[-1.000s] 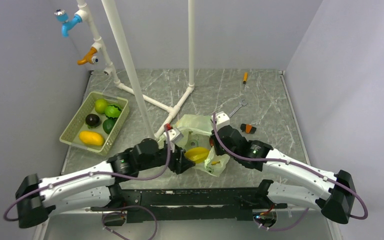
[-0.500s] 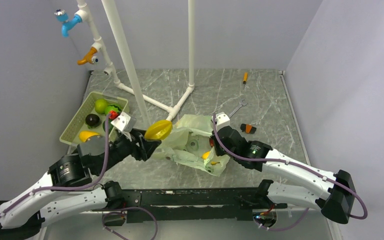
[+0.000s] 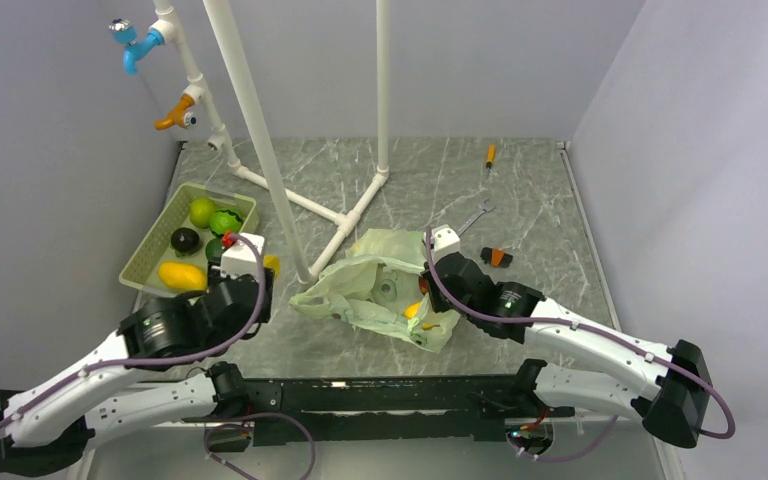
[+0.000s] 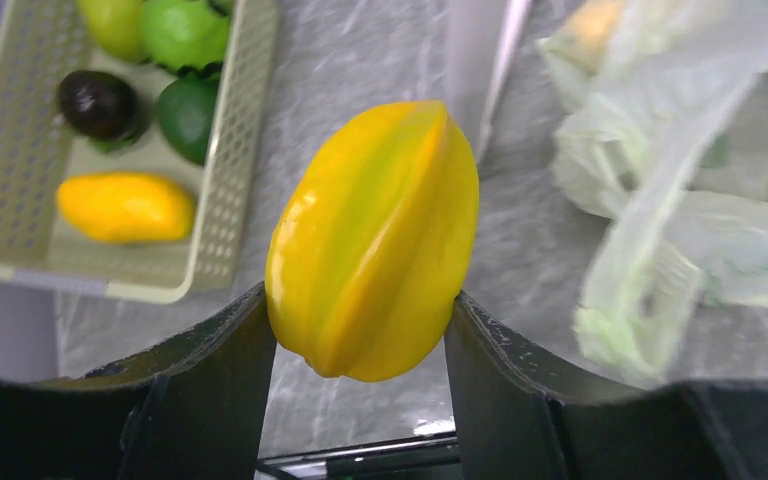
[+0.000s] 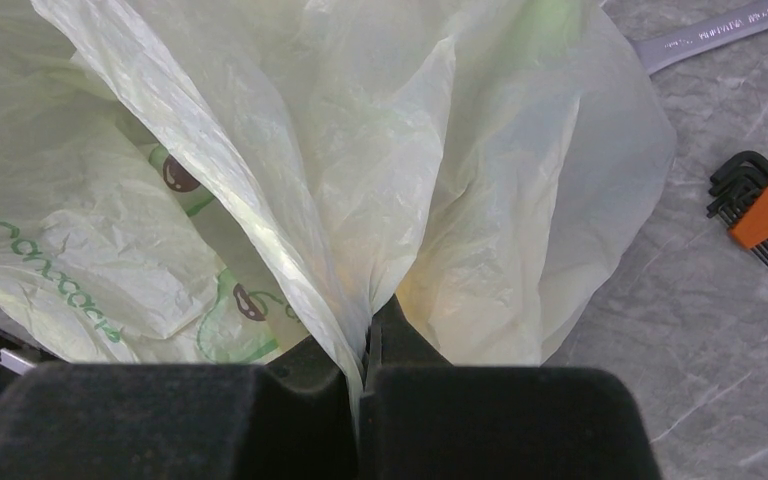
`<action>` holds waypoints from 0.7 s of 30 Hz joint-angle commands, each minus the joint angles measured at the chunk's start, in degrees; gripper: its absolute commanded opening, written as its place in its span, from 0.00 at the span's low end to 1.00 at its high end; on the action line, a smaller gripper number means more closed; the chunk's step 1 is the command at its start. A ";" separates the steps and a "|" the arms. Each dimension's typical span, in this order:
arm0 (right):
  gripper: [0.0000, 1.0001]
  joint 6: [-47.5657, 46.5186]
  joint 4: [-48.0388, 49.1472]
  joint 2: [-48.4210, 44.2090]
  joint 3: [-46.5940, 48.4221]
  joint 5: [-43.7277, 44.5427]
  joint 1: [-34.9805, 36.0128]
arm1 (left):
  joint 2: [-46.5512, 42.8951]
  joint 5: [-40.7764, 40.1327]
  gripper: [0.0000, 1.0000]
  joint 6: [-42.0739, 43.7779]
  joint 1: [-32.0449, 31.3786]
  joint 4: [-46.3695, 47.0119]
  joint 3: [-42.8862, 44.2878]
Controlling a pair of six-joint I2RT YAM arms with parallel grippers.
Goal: Take the fake fruits out of the plastic bag
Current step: Place the fake fruit in the bin.
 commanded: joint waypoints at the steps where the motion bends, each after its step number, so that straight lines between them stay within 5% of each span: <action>1: 0.00 -0.04 1.81 0.17 0.38 -0.22 -0.15 | 5.72 -8.84 0.48 -8.22 2.87 -8.99 2.88; 8: 0.00 -0.54 1.22 0.56 1.35 -0.12 -0.16 | 3.30 8.46 0.49 11.79 26.19 16.31 -5.08; 15: 0.00 -0.69 1.36 0.78 1.38 -0.09 -0.20 | 9.45 27.80 0.49 20.86 49.71 23.44 0.07; 21: 0.00 -1.22 2.04 1.34 1.42 -0.26 -0.24 | 20.62 33.95 0.48 21.54 68.32 27.75 1.73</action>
